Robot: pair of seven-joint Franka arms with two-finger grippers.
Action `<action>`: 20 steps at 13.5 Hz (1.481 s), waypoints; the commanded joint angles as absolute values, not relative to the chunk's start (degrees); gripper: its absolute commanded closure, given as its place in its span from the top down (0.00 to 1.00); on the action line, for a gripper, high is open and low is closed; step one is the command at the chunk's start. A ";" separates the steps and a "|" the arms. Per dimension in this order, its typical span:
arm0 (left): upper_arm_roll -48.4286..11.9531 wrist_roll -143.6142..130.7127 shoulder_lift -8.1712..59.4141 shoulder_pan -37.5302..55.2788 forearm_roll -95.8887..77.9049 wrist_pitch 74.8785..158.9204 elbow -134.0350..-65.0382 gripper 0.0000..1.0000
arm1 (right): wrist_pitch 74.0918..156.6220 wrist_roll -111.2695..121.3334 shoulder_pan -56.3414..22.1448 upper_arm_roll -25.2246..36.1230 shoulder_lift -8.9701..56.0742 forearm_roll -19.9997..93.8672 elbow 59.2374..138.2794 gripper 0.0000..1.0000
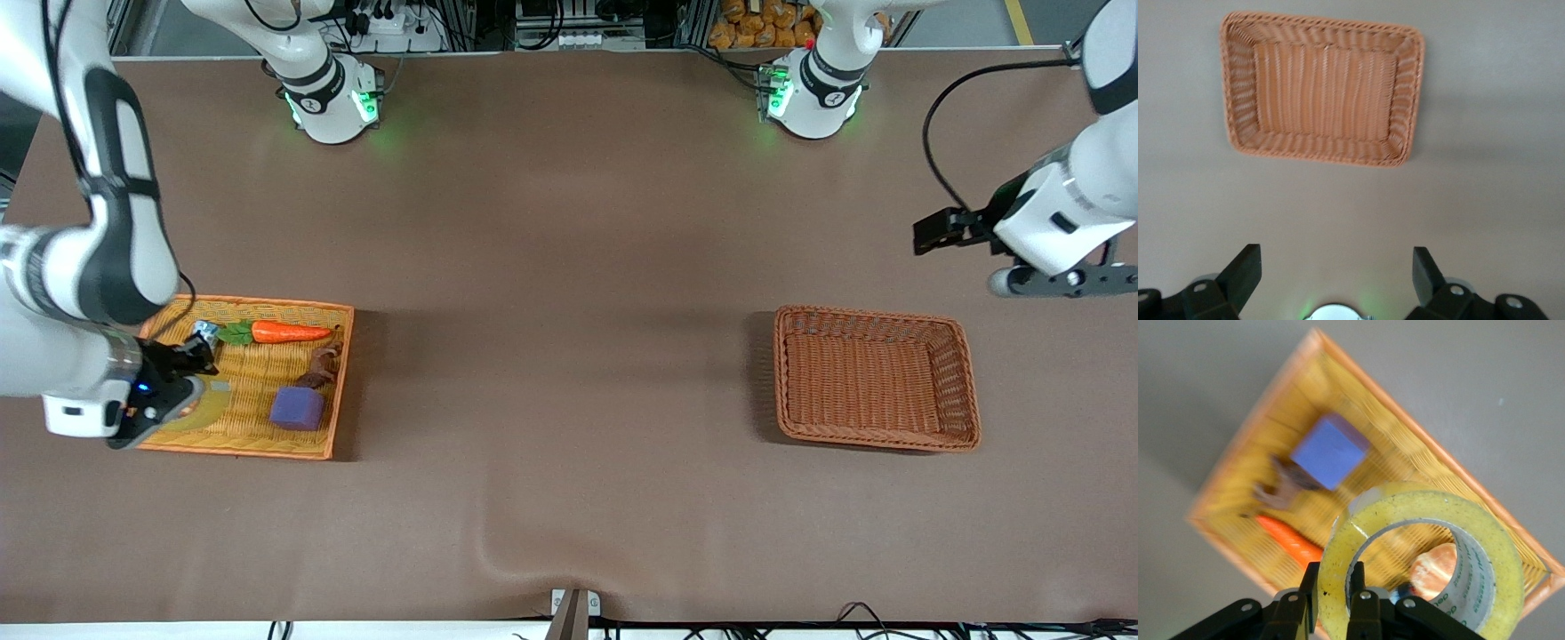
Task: Transfer tape with both arms
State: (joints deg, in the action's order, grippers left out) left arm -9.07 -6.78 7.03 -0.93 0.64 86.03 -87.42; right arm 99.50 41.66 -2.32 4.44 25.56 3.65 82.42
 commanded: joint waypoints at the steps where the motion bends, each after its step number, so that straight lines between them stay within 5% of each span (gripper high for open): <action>1: -9.05 -8.33 9.75 1.23 -0.44 89.28 -86.31 1.00 | 97.56 27.93 -11.21 4.57 24.70 5.88 79.46 0.00; 3: -9.05 -12.29 11.07 2.98 -0.44 92.71 -86.22 1.00 | 98.95 10.64 -21.39 4.66 26.01 6.23 78.84 0.00; 8: -9.05 -13.27 13.71 5.71 -0.53 99.93 -86.13 1.00 | 118.60 -28.58 -42.85 4.83 37.93 6.77 76.92 0.00; 13: -9.23 -14.33 13.88 5.80 -1.32 101.07 -86.48 1.00 | 128.58 -41.10 -49.56 1.50 53.25 8.09 68.48 0.00; 14: -9.32 -14.33 15.19 5.97 -1.32 102.29 -86.66 1.00 | 128.41 -42.61 -49.57 1.67 53.09 7.91 68.47 0.25; 15: -9.66 -14.33 16.42 7.11 -1.32 103.09 -86.83 1.00 | 127.89 -42.63 -48.61 1.67 51.43 8.08 68.47 0.78; 17: -9.58 -17.72 18.45 10.79 -0.79 103.36 -86.84 1.00 | 123.44 -42.37 -47.03 2.02 45.92 7.65 70.82 1.00; 20: -9.75 -25.22 22.75 13.61 1.49 106.60 -86.75 1.00 | 109.64 -32.57 -40.46 4.48 33.88 7.65 73.02 1.00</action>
State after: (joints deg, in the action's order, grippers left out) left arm -9.72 -22.40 20.34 12.28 0.26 104.83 -87.49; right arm 116.69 -39.32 -45.46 4.53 43.99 6.99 68.20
